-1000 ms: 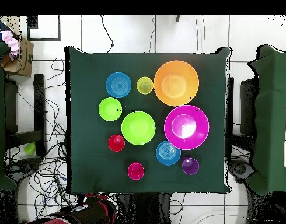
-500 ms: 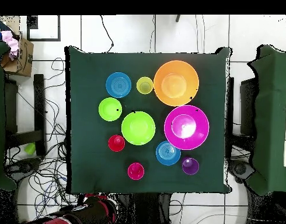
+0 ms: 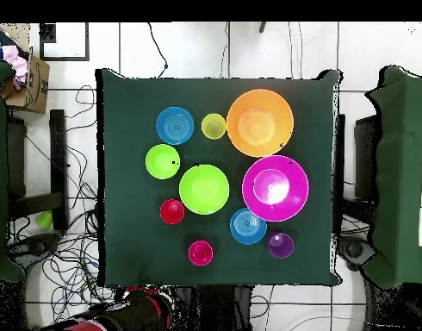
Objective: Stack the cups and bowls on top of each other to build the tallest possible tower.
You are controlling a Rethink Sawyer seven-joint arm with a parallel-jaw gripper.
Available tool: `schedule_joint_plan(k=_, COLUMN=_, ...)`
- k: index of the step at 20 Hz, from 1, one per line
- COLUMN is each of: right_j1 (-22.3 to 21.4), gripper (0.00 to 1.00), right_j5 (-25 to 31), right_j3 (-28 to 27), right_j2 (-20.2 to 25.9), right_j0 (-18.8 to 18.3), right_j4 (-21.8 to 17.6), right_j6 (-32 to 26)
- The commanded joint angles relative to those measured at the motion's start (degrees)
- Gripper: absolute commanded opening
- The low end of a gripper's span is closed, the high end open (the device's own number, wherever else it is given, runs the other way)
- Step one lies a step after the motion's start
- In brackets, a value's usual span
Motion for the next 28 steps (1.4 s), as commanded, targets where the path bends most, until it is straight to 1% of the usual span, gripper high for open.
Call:
schedule_joint_plan(k=1, right_j1=8.23, gripper=1.0, right_j5=-2.24, right_j3=-14.12, right_j2=5.17, right_j0=-1.31, right_j4=1.96, right_j6=4.39)
schedule_joint_plan(k=6, right_j1=7.76, gripper=1.0, right_j5=-2.23, right_j3=-13.86, right_j2=3.79, right_j0=0.5, right_j4=3.19, right_j6=4.15)
schedule_joint_plan(k=9, right_j1=6.68, gripper=1.0, right_j5=-0.99, right_j3=-13.21, right_j2=3.01, right_j0=1.7, right_j4=4.13, right_j6=4.15)
schedule_joint_plan(k=14, right_j1=6.54, gripper=1.0, right_j5=-0.8, right_j3=-13.22, right_j2=2.96, right_j0=1.87, right_j4=3.93, right_j6=4.44)
schedule_joint_plan(k=19, right_j1=6.59, gripper=1.0, right_j5=-0.45, right_j3=-13.48, right_j2=3.29, right_j0=1.17, right_j4=3.13, right_j6=4.31)
schedule_joint_plan(k=28, right_j1=6.48, gripper=1.0, right_j5=-0.66, right_j3=-13.18, right_j2=3.25, right_j0=1.42, right_j4=3.44, right_j6=4.64)
